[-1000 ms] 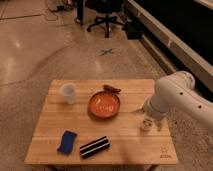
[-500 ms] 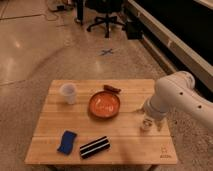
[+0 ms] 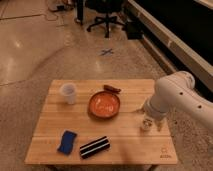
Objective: Place the pepper in the ceramic cup
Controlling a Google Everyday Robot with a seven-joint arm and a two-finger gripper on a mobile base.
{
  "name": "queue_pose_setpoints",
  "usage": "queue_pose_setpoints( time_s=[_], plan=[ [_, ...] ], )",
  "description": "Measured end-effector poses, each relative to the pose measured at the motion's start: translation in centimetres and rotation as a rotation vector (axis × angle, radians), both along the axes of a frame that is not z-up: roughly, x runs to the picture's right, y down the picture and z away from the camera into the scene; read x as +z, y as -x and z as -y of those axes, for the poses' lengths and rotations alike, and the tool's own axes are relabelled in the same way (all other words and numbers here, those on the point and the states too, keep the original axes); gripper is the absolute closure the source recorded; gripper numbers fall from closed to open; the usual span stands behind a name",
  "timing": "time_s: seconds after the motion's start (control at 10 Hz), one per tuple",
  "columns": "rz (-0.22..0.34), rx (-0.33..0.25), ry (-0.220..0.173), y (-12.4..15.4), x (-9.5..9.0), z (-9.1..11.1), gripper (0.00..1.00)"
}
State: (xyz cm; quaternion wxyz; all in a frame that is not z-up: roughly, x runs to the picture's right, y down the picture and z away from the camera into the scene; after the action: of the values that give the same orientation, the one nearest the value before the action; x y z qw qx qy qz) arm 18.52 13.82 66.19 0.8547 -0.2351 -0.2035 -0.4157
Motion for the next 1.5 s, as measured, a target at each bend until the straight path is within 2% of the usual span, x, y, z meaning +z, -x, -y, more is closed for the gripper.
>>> queue_pose_setpoints(
  time_s=[0.1, 0.5, 0.8, 1.0, 1.3, 1.5],
  plan=[
    [0.004, -0.007, -0.004, 0.2, 0.1, 0.1, 0.2],
    [0.1, -0.112, -0.042, 5.7, 2.7, 2.7, 0.2],
    [0.159, -0.182, -0.066, 10.1, 6.8, 6.0, 0.2],
    [0.193, -0.216, -0.09, 12.1, 10.6, 8.4, 0.2],
    [0.225, -0.249, -0.132, 12.8, 16.0, 12.3, 0.2],
    [0.214, -0.255, -0.151, 11.7, 18.9, 14.3, 0.2]
  ],
)
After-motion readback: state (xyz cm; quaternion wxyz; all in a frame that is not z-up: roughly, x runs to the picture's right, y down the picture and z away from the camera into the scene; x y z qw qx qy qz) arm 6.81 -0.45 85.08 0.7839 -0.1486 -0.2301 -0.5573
